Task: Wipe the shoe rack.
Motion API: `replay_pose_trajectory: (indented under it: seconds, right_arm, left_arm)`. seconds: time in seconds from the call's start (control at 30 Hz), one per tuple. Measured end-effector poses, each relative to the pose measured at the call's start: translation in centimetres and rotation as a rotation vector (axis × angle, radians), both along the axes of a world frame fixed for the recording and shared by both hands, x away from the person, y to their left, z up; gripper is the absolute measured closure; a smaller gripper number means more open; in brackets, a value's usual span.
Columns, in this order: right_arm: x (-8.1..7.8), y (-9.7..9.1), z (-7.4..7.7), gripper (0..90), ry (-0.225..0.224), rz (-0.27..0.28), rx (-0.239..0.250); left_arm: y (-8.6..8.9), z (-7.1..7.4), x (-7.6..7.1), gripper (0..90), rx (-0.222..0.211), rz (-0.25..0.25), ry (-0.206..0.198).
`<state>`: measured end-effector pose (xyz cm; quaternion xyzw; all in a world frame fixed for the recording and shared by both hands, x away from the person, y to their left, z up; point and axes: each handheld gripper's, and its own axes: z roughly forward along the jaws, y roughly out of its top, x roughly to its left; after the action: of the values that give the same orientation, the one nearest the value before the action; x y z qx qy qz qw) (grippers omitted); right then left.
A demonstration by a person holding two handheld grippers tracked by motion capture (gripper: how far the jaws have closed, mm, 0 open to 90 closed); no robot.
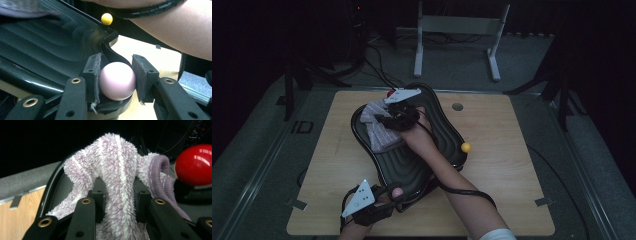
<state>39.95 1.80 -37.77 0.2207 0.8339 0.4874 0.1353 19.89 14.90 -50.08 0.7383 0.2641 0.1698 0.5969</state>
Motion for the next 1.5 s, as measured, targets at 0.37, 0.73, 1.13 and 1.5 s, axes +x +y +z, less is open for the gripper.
replay_pose_trajectory:
  seconds: [0.37,0.73,1.13,1.5]
  right_arm:
    - [-1.5,-2.2,-1.3,69.5,-0.009,0.012,-0.025]
    - [-3.6,-5.1,-3.2,69.5,0.009,0.023,-0.016]
    - [-6.5,-7.7,-5.2,69.5,0.006,0.031,-0.029]
    - [-8.4,-9.7,-6.6,69.5,0.017,0.034,-0.023]
  left_arm:
    - [0.0,0.0,0.0,60.3,-0.003,-0.001,0.002]
    - [0.0,0.0,0.0,60.3,0.001,-0.001,0.001]
    - [0.0,0.0,0.0,60.3,-0.002,0.001,0.002]
    - [-0.1,0.0,0.0,60.3,-0.001,0.004,-0.001]
